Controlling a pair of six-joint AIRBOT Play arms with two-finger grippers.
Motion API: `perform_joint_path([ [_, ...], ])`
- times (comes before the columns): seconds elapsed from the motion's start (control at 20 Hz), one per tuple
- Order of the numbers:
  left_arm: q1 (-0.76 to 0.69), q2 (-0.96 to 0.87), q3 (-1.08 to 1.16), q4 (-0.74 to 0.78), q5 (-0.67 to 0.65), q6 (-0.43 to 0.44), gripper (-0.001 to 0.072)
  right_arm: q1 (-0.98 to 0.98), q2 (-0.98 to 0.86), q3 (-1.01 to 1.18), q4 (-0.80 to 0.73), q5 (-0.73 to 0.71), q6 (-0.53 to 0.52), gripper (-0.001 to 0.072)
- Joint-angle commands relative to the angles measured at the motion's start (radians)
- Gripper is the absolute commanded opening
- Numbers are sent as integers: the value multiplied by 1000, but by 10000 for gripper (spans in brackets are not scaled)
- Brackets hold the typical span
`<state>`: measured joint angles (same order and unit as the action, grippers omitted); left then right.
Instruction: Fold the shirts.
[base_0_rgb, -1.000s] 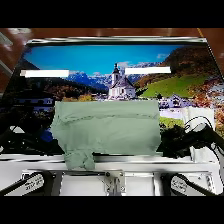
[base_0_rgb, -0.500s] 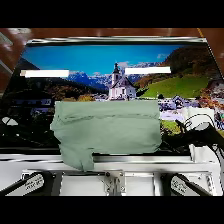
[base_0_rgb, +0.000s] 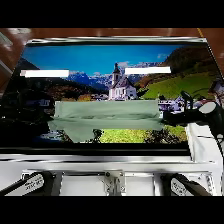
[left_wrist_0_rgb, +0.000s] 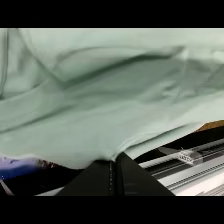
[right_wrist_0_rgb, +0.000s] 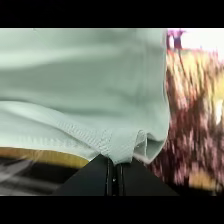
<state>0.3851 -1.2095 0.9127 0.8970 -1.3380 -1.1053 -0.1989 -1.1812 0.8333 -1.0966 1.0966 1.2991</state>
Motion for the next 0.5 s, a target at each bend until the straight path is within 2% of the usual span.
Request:
perform_joint_path([
  [0.0,-16,-102,104,-8,-6,-6,39,88,-137,138,-66,-92,60,64],
  [0.25,-56,-289,325,-38,-18,-11,39,97,-321,308,-80,-118,111,64],
  [0.45,-75,-447,447,-43,-92,-39,40,97,-394,341,-80,-132,114,64],
])
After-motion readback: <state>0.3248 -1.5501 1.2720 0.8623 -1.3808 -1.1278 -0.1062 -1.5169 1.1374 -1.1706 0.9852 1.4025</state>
